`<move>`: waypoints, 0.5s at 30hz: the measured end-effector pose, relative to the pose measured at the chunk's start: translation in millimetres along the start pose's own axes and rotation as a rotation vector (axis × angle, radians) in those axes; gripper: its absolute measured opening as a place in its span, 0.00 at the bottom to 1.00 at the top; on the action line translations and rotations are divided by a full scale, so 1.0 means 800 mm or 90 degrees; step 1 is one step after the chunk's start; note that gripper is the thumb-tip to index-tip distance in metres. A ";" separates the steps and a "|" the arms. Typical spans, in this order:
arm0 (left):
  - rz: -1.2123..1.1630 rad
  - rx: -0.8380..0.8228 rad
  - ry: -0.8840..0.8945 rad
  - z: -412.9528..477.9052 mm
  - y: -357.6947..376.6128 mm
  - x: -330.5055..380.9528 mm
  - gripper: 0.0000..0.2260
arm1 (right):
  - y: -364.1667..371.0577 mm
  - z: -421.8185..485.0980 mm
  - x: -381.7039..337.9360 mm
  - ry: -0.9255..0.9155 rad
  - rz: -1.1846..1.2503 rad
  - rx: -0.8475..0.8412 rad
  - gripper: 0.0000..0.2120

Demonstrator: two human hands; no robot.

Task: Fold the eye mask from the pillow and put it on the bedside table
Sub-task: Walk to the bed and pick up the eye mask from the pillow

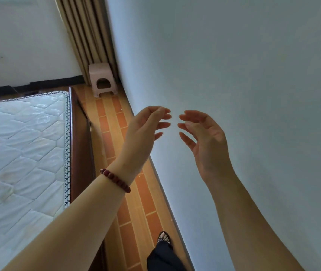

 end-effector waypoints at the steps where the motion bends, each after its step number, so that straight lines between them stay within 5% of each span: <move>1: -0.004 0.013 0.002 0.022 -0.011 0.002 0.08 | 0.013 0.024 0.003 -0.001 0.004 -0.016 0.07; 15: -0.036 0.154 0.002 0.254 -0.166 -0.003 0.09 | 0.202 0.269 0.082 0.038 0.001 -0.167 0.09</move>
Point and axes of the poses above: each hand's wrist, its own z-axis towards the middle knuckle, its own y-axis out of the palm, x = y × z, the point moved 9 cm from there along z, towards the middle knuckle, and after that the axes turned 1 degree about -y, right-handed, at the moved point
